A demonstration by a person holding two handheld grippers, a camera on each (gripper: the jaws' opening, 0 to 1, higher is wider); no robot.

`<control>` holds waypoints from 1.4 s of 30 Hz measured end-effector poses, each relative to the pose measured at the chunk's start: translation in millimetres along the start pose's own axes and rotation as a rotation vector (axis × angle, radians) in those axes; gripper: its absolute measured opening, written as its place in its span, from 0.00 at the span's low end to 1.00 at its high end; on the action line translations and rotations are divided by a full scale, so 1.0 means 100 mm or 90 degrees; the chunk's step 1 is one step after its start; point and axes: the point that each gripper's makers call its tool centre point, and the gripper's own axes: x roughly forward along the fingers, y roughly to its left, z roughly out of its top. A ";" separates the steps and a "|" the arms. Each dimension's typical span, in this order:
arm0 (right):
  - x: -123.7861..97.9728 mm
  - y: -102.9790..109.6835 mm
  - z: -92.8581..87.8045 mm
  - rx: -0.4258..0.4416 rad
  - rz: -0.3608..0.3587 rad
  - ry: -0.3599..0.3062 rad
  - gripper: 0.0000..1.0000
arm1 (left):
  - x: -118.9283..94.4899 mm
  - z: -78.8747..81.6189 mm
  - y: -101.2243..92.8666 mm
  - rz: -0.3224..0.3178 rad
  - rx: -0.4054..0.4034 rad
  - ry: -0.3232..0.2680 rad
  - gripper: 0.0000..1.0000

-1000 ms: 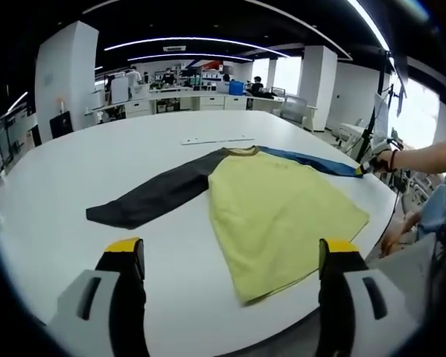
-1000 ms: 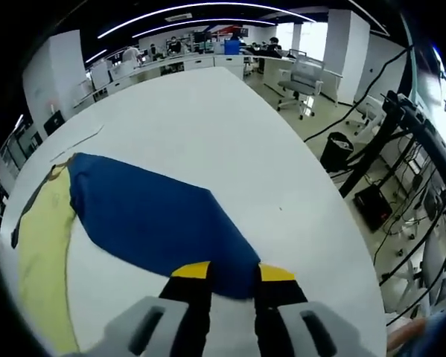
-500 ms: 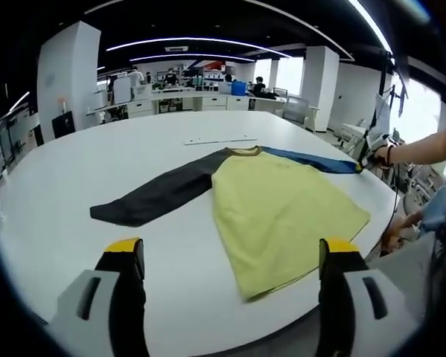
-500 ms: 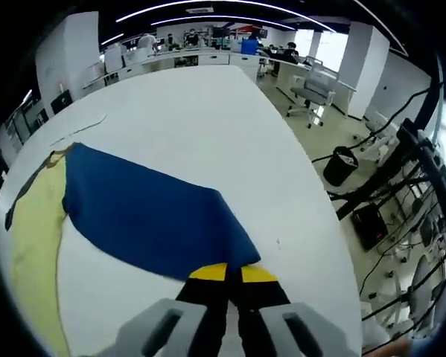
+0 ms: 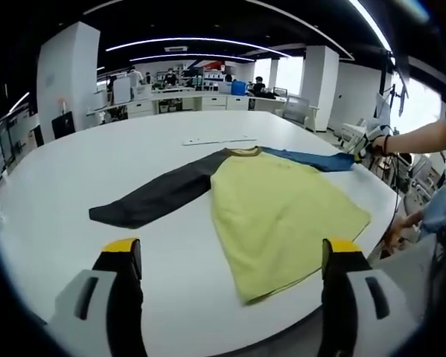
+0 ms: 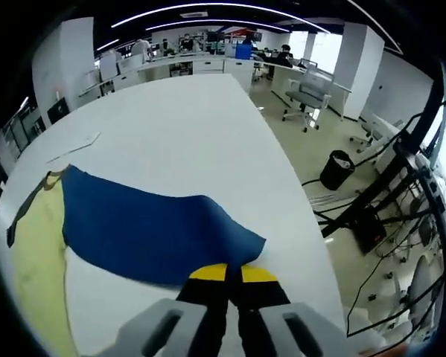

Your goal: Fold the garment on the visible template until the final outline fits inside the template.

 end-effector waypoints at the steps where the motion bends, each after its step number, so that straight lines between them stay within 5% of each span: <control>1: -0.01 0.00 0.02 0.001 0.001 -0.001 0.00 | -0.01 0.00 0.01 0.003 0.000 0.000 0.99; 23: -0.13 0.17 0.18 -0.051 0.014 -0.009 0.00 | -0.04 -0.06 0.04 0.006 0.001 0.011 0.99; 42: -0.11 0.72 0.50 -0.120 0.080 -0.033 0.00 | -0.08 -0.11 0.06 0.005 0.002 0.017 0.99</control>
